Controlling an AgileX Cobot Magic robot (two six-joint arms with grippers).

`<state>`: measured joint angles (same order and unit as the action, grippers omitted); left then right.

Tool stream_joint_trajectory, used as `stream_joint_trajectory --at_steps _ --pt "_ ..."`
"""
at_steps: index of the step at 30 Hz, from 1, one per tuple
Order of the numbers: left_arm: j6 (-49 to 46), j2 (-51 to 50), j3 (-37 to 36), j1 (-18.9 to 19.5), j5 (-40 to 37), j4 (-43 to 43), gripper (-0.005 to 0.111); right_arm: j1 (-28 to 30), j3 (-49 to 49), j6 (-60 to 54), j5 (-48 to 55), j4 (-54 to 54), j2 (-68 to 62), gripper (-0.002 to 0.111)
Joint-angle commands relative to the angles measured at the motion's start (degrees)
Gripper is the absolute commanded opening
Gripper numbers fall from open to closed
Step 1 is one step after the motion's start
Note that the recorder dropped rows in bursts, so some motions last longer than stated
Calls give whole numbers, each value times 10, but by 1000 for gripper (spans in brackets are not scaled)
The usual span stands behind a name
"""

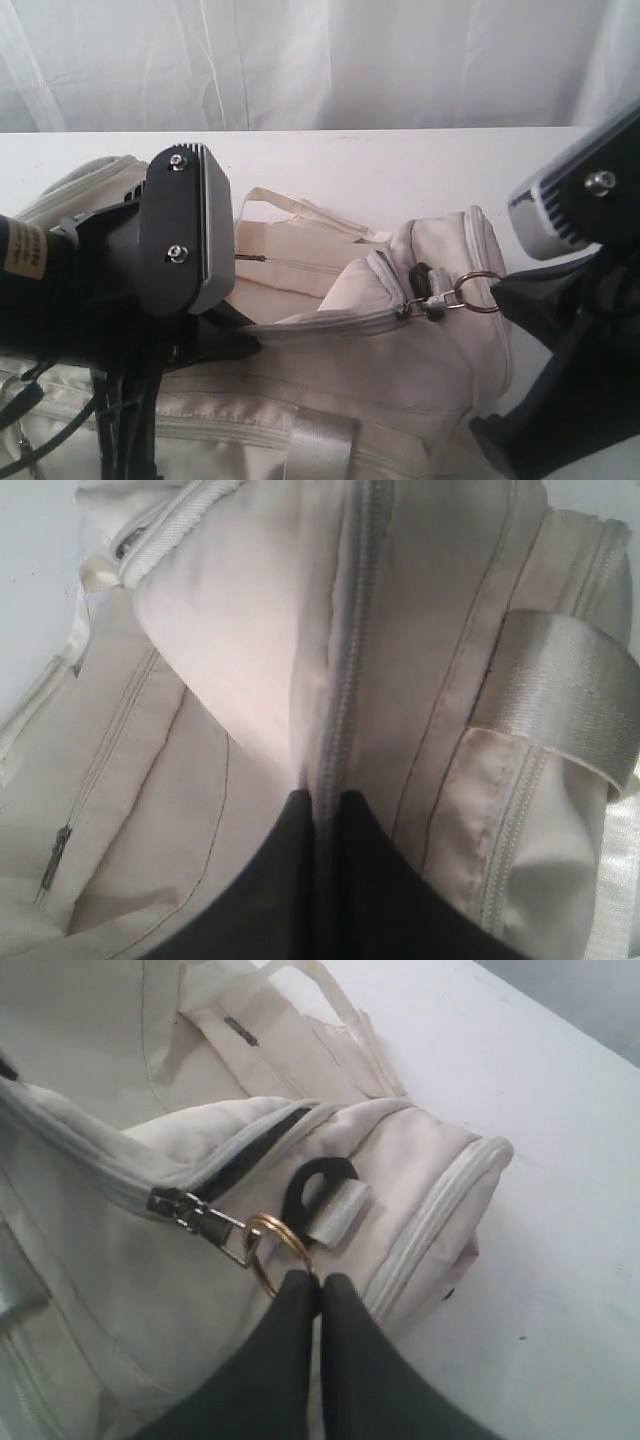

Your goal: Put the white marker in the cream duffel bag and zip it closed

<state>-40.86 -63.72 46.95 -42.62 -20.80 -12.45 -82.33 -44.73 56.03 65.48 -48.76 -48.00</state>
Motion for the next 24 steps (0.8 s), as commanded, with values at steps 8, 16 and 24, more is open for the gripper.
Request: stream_joint_trajectory --at_steps 8,16,24 --pt "7 4 -2 9 -31 23 0 73 3 13 45 -95 4 0" --pt "7 4 -2 9 -31 23 0 134 3 5 1 -112 -29 0" --pt "7 4 -2 9 -31 23 0 220 3 -4 -72 -146 -112 0"
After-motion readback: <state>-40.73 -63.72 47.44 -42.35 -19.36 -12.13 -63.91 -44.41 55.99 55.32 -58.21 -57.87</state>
